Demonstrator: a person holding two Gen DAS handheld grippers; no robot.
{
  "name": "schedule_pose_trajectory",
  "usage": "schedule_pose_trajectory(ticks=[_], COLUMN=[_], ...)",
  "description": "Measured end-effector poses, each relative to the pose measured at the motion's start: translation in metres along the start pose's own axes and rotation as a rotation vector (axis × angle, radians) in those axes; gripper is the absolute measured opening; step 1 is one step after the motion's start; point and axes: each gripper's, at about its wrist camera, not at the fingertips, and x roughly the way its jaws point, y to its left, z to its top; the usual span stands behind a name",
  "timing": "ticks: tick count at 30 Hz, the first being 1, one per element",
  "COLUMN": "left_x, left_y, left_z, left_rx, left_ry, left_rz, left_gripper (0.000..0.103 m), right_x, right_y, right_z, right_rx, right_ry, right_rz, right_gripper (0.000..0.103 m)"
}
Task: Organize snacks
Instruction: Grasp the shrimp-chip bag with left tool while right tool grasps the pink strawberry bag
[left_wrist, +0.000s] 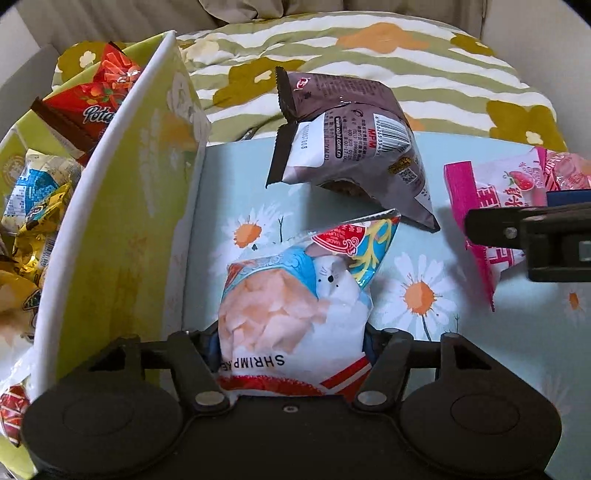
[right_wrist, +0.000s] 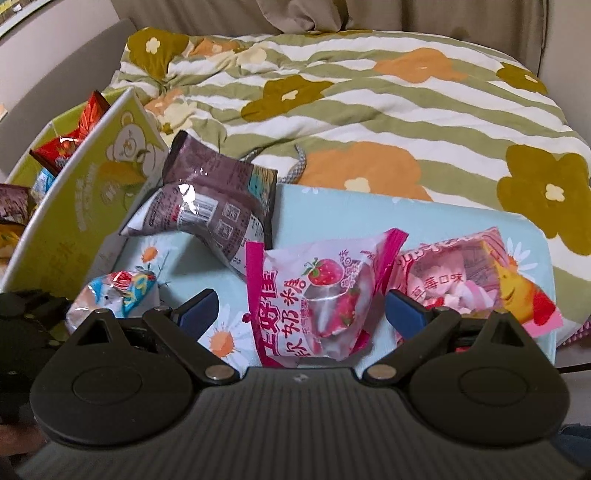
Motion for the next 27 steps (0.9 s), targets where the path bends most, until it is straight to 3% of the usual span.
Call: schedule_pose_trajectory(ticks=[9,15,19,27], left_x=[-0.009,-0.018,-0.025,-0.051], left_y=[-0.006,-0.006,-0.005,-0.003], left_z=[-0.010,-0.012,-0.014,-0.020], left_rx=[-0.021,-0.028,-0.033,-0.039], left_ry=[-0.003,-0.019,-0.036,-0.097], left_rz=[-0.023,-0.031,-0.035,-0.061], left_gripper=[0.068,0.068,0.068,0.068], right_x=[0.021,0.027,0.021,-0.002], right_y=[0.010,0.012,0.015,0.016], right_z=[-0.003,-0.007,-0.010,-0.015], right_rx=[-0.054,-0.062,-0.075,-0.047], right_ry=[-0.004,-0.005,-0.023,-0.059], right_rz=[-0.047,-0.052,-0.055,-0.054], right_gripper=[0.103,0.091,0.072,0.066])
